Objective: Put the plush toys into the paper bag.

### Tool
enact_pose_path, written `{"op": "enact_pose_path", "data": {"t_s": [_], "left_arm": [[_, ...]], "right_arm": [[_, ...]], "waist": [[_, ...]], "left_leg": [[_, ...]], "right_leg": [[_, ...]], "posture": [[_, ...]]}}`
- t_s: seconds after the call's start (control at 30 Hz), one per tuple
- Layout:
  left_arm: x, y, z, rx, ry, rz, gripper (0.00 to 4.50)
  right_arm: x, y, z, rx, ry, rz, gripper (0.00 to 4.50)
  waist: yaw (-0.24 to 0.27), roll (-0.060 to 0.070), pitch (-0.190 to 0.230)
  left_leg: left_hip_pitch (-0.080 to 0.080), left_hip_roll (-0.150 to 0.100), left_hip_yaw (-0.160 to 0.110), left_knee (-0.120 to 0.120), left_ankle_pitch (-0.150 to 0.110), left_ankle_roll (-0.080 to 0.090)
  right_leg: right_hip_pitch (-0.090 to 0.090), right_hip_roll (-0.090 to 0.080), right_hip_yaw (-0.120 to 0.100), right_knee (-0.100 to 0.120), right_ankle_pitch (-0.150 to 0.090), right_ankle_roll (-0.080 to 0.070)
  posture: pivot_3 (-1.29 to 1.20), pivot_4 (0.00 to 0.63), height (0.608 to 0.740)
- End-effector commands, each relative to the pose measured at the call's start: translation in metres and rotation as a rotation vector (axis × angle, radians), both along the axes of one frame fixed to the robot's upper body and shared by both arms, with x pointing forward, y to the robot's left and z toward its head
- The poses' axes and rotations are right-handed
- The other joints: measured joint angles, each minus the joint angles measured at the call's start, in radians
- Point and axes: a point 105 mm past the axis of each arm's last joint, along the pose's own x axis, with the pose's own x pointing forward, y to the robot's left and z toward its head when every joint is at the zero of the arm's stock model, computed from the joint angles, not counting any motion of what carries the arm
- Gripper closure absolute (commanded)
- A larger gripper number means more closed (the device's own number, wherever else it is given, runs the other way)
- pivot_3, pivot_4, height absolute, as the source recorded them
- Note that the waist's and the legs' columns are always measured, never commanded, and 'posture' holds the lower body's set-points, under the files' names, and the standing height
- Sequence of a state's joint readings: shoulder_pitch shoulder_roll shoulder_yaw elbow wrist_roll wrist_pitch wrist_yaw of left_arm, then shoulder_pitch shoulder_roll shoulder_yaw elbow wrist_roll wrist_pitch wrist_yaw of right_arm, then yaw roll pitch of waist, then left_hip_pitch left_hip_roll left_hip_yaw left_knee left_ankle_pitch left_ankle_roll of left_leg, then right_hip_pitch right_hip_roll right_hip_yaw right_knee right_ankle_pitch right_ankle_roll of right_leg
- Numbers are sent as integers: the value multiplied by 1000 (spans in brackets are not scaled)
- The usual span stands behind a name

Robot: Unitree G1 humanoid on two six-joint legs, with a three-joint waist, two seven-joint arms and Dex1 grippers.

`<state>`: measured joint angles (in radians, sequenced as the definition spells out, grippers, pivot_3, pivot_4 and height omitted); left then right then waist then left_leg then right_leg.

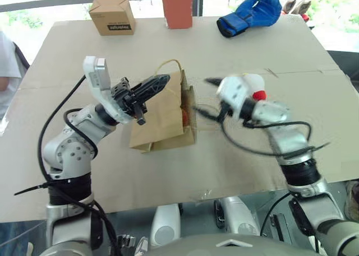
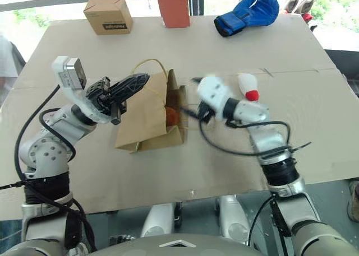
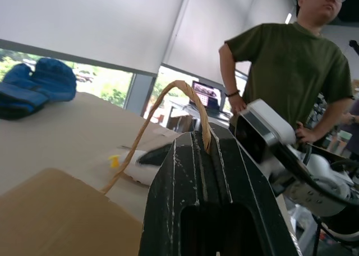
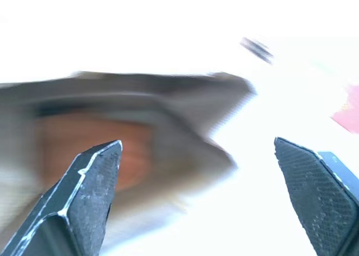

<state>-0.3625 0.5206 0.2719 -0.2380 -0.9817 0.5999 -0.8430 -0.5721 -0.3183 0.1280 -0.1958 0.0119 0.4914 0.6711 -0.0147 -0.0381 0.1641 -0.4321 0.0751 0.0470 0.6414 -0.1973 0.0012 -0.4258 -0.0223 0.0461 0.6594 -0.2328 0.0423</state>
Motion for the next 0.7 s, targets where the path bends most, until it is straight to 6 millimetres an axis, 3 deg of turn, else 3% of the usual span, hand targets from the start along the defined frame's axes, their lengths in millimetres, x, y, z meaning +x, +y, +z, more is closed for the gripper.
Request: {"op": "enact_pose_path", "data": {"t_s": [0.03, 0.13, 0.33, 0.43, 0.5, 0.6, 0.7], "left_arm": [[-3, -2, 13, -21, -70, 28, 4500], [-4, -6, 13, -34, -76, 30, 4500], [-5, -8, 17, -44, -96, 46, 4500], [-6, -7, 19, -49, -104, 56, 4500], [-6, -8, 20, -52, -106, 58, 4500], [-8, -8, 20, -68, -108, 57, 4500], [-8, -8, 19, -80, -102, 50, 4500]], "right_arm": [[28, -52, 13, 20, 31, -313, 277], [54, -86, 1, 19, 126, -533, 277], [76, -111, -43, -37, 372, -684, 277], [78, -112, -57, -14, 439, -686, 1029], [78, -114, -57, -41, 397, -679, 1895], [74, -106, -46, -11, 335, -608, 3580], [61, -88, -24, -17, 176, -434, 4462]], "waist": [[4, 0, 0], [0, 0, 0], [-3, 0, 0], [-3, 0, 0], [-3, 0, 0], [-3, 0, 0], [-1, 0, 0]], "left_leg": [[0, 0, 0, 0, 0, 0], [0, -1, 1, 0, 0, 0], [0, -1, 1, -2, 0, 0], [0, -1, 1, -3, 0, 0], [0, -1, 1, -4, 0, 0], [0, -1, 1, -4, 0, 0], [0, -1, 1, -4, 0, 0]], "right_leg": [[0, 0, 0, 0, 0, 0], [0, -1, 0, -1, 0, -1], [-1, 0, 1, -1, 0, 1], [-1, 1, 2, -2, 2, 3], [-1, 1, 2, -2, 2, 3], [-1, 1, 1, -2, 2, 4], [-1, 1, 1, -2, 2, 4]], "posture": [[0, 150, 740], [0, 150, 740], [0, 150, 740], [0, 150, 740], [0, 150, 740], [0, 150, 740], [0, 150, 740]]}}
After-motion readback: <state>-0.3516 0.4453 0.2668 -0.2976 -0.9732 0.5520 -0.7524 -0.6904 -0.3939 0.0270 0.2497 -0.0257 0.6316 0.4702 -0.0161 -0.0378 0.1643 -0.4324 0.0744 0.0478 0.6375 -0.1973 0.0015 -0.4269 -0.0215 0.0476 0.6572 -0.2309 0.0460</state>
